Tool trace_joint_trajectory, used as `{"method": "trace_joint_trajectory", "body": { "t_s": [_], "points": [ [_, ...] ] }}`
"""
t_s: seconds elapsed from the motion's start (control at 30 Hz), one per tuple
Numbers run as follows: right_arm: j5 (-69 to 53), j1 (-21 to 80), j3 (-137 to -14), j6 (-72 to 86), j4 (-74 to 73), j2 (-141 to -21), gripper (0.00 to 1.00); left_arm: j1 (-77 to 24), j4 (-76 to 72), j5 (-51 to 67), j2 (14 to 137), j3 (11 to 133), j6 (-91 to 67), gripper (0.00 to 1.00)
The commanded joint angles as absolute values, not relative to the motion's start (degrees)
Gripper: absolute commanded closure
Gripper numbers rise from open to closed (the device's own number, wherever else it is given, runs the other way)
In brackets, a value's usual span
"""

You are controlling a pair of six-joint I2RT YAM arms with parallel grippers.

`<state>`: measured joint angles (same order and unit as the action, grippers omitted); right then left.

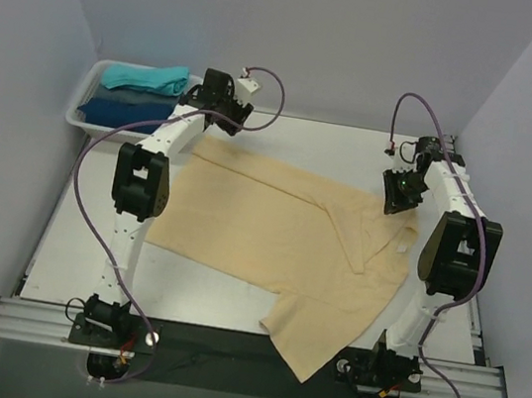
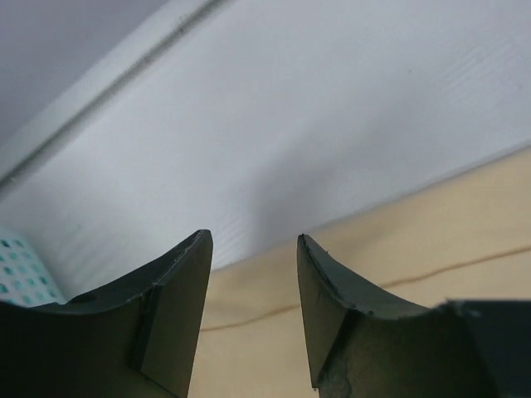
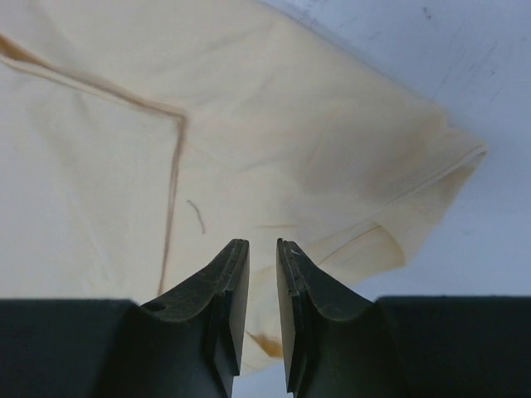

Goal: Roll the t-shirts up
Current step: Fold the T-shirt at the center of the board.

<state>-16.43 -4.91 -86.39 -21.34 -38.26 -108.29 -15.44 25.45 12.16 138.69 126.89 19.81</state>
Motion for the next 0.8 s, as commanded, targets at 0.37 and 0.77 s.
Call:
{"method": "trace_joint_trajectory", "body": {
  "t_s": [0.37, 0.77],
  "points": [
    [-1.3, -5.8, -103.5, -34.8, -46.2, -127.5, 0.94, -16.8, 27.4, 17.6, 104.7, 75.9, 14.3, 0.77],
    [5.1, -6.1, -121.5, -43.6, -46.1, -140.3, 0.99, -23.9, 25.6, 16.0, 99.5, 60.3, 14.9, 0.84]
  ]
}}
